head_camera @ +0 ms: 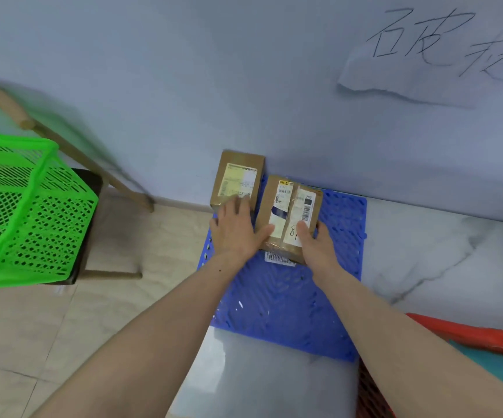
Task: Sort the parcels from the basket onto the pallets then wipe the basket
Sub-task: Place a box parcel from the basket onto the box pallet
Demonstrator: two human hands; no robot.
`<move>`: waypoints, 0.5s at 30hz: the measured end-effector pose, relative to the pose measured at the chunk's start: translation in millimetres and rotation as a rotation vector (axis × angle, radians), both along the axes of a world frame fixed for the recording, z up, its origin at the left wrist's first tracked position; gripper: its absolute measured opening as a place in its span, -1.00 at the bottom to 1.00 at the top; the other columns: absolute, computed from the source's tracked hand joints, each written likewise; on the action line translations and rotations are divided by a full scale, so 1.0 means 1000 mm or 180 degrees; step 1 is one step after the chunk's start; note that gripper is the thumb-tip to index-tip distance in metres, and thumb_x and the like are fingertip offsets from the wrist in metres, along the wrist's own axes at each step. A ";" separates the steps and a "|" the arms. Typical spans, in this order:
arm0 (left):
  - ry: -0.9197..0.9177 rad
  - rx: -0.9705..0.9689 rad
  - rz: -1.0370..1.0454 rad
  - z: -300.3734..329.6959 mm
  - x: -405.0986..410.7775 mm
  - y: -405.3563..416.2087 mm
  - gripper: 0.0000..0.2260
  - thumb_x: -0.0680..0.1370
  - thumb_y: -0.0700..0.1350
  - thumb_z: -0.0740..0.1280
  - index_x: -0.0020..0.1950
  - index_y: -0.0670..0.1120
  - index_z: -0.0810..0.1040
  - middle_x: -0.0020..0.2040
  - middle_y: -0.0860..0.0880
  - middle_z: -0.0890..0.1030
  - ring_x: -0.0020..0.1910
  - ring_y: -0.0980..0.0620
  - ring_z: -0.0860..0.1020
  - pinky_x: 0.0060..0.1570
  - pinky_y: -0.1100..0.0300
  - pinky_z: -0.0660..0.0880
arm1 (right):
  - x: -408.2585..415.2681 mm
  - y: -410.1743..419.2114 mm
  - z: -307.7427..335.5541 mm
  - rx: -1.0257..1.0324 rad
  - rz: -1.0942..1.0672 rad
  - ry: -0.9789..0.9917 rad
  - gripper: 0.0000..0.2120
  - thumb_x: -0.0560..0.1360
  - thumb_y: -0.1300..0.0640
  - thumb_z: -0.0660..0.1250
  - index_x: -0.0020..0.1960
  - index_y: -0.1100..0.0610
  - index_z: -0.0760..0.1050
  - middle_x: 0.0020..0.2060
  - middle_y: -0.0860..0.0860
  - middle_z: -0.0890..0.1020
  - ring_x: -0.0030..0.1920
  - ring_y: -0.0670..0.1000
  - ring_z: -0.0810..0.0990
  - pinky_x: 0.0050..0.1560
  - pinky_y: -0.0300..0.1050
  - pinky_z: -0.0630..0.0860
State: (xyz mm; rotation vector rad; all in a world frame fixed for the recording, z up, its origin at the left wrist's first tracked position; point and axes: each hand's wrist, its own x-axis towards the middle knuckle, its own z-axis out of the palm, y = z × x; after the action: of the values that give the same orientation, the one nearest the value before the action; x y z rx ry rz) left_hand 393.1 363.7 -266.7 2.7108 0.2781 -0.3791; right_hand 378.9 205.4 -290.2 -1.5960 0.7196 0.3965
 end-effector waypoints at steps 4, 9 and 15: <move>-0.0079 0.0080 -0.0493 -0.029 0.025 0.004 -0.23 0.54 0.25 0.27 0.60 -0.06 0.05 0.61 -0.06 0.06 0.59 -0.08 -0.02 0.51 -0.07 0.03 | 0.024 0.004 -0.023 -0.0097 0.0003 -0.0025 -0.58 0.63 -0.03 0.24 0.45 0.04 0.30 0.20 -0.03 0.56 0.16 0.01 0.59 0.22 0.00 0.54; -0.0110 0.0023 -0.0615 -0.048 0.033 -0.001 -0.27 0.57 0.21 0.24 0.60 -0.11 0.06 0.61 -0.05 0.09 0.60 -0.07 -0.02 0.53 -0.03 0.01 | 0.044 0.008 -0.042 -0.0221 -0.0042 -0.0051 -0.60 0.63 -0.02 0.22 0.43 0.06 0.33 0.19 -0.01 0.58 0.12 0.01 0.61 0.16 0.00 0.57; -0.0276 0.0128 -0.0668 -0.054 0.032 -0.002 -0.33 0.58 0.19 0.25 0.58 -0.08 0.14 0.59 -0.06 0.15 0.59 -0.09 0.03 0.53 -0.03 0.03 | 0.059 0.009 -0.054 -0.0353 -0.0064 -0.0015 -0.63 0.64 -0.06 0.18 0.38 0.06 0.33 0.15 -0.03 0.57 0.12 0.00 0.59 0.22 0.04 0.53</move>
State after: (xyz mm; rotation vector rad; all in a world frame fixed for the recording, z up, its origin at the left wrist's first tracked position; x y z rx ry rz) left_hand 425.1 362.0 -320.3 2.7954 -0.0236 -0.3160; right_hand 437.6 214.8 -344.3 -1.6918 0.7646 0.3430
